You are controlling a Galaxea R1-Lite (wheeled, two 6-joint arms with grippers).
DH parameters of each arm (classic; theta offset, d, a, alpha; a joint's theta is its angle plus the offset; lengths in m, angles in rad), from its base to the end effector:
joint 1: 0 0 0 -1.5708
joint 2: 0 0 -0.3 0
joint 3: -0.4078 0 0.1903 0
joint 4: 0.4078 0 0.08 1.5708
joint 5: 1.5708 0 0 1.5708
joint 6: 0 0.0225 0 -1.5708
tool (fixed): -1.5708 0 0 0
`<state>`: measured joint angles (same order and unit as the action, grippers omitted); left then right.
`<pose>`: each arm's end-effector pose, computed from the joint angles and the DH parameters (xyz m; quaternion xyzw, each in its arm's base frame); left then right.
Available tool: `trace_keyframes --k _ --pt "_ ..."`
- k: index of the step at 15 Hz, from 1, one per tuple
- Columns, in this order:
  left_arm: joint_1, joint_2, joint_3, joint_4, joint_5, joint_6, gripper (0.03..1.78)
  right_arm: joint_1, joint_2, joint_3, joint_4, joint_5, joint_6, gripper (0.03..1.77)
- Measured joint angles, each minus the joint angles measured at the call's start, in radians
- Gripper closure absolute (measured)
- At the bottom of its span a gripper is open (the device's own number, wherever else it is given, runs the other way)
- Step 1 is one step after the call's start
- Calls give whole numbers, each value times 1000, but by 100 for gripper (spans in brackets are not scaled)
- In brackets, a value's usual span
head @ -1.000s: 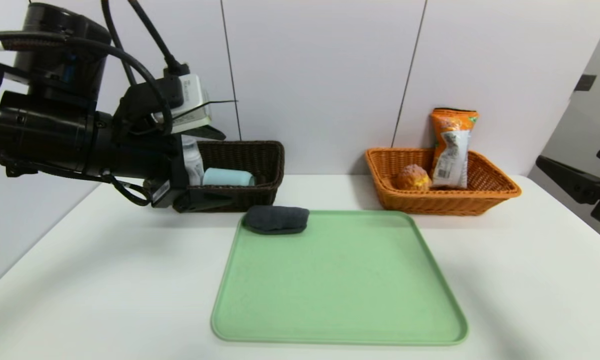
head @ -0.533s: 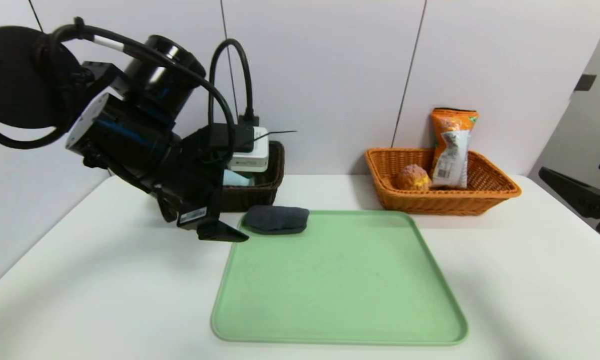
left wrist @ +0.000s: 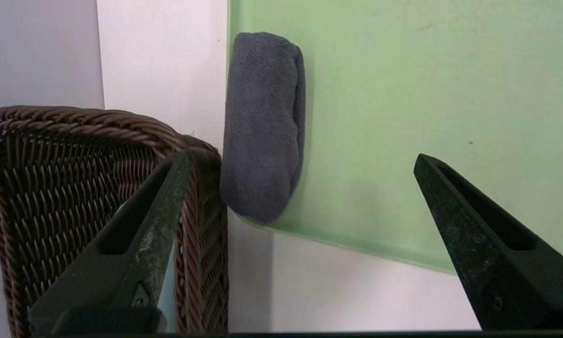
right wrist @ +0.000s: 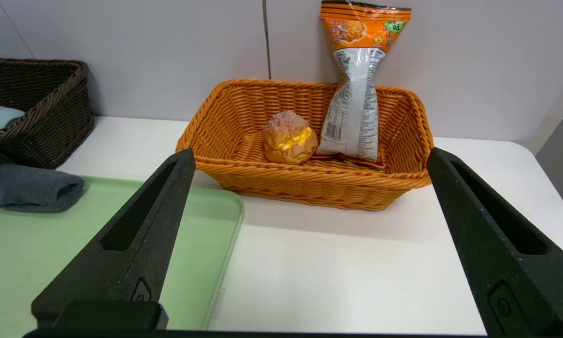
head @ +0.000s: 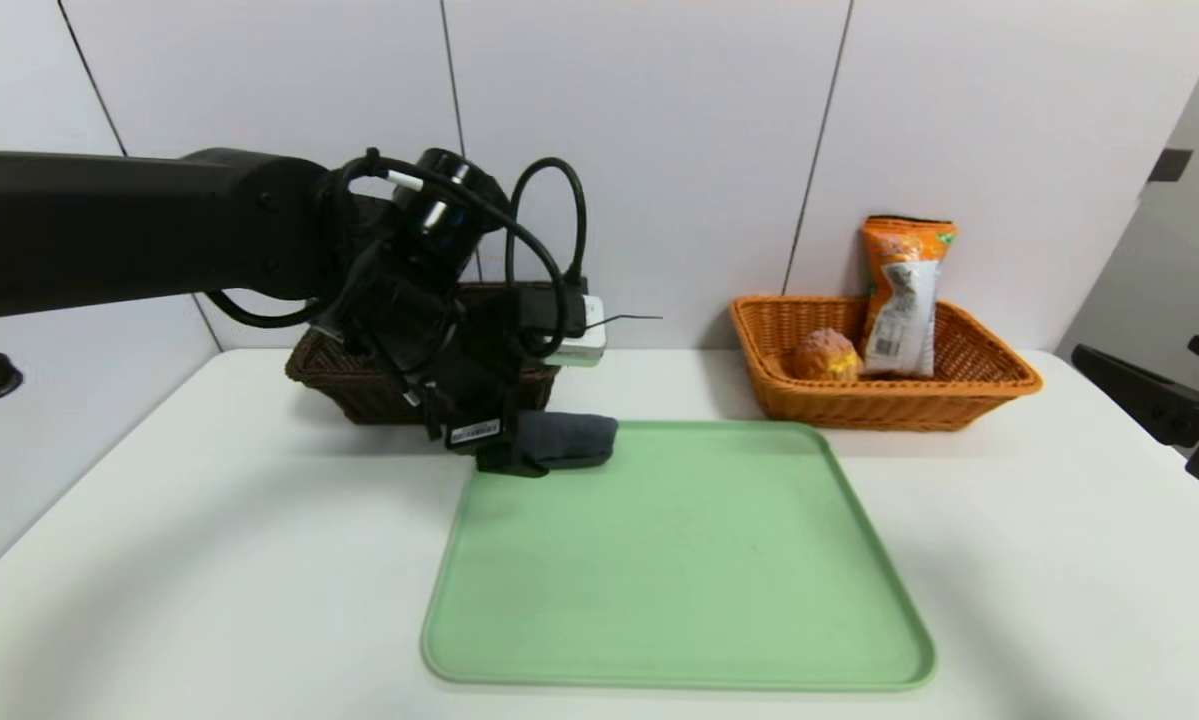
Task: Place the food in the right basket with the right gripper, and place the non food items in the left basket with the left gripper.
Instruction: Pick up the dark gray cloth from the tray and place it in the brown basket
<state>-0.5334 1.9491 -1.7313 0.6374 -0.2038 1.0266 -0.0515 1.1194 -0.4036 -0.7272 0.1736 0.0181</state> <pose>0.3117 -0.1893 0.2377 0.4761 0.1954 -0.4865 0.7060 0.1526 -0.0040 0.2134 0.0084 -0.0051 0.0611 0.9981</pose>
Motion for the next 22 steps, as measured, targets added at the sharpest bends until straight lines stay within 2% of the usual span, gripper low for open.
trace_keyframes --k 3,12,20,22 --pt "-2 61 -18 -48 1 -1 12 0 2 4 0 -1 1 10" --pt "-2 177 -31 -79 6 -2 12 0 -1 12 0 -2 0 10" --pt "1 274 -131 -74 6 -6 12 1 -13 41 -1 1 0 10" --pt "1 293 -160 -65 24 -6 13 1 -13 43 0 15 1 10"
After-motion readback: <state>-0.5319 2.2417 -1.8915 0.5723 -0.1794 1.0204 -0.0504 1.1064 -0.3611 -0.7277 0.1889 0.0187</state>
